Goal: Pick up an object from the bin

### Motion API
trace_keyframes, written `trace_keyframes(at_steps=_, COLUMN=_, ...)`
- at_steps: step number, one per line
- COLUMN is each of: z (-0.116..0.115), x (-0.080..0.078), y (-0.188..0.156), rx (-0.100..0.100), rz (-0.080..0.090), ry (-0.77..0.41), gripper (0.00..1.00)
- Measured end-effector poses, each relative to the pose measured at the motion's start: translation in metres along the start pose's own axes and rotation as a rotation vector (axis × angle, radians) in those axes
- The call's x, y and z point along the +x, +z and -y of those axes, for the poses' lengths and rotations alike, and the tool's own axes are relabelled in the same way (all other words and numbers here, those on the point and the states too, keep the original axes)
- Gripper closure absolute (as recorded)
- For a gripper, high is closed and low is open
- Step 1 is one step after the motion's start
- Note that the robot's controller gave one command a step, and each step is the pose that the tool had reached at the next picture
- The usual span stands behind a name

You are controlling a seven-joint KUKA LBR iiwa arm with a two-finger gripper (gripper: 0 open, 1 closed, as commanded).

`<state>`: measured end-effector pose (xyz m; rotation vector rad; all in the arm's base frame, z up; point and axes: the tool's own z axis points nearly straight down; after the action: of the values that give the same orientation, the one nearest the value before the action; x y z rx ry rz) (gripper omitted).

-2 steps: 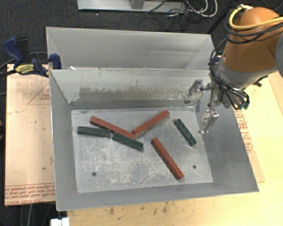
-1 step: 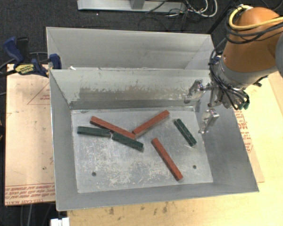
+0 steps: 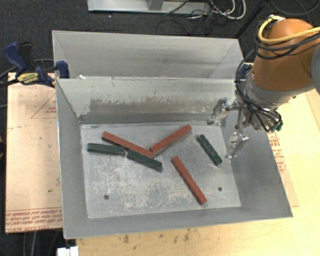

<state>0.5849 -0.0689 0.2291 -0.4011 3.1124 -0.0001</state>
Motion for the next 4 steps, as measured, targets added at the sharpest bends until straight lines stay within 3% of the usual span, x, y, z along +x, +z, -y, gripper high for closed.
trace_keyframes(at_steps=1, z=-0.005, x=-0.026, y=0.035, rx=0.001, rz=0.003, ry=0.104, gripper=0.00)
trace_keyframes(at_steps=2, z=0.015, x=-0.035, y=0.058, rx=-0.002, rz=0.000, ry=0.343, gripper=0.00)
trace_keyframes(at_steps=3, z=-0.004, x=-0.049, y=0.082, rx=0.004, rz=-0.001, ry=0.299, gripper=0.00)
trace_keyframes(at_steps=4, z=-0.047, x=-0.081, y=0.151, rx=0.002, rz=0.008, ry=0.174, gripper=1.00)
